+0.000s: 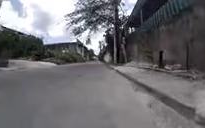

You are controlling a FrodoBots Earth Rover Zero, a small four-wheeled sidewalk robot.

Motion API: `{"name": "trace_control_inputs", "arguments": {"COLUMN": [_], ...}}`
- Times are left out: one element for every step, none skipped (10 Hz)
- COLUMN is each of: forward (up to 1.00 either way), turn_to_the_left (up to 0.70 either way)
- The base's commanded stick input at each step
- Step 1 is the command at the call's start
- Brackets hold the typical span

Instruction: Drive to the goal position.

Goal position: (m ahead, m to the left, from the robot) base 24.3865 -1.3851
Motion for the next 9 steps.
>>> {"name": "trace_control_inputs", "arguments": {"forward": [1.00,1.00,1.00,1.00,1.00,1.00,1.00,1.00,1.00], "turn_to_the_left": [0.00,0.00,0.00,0.00,0.00,0.00,0.00,0.00,0.00]}}
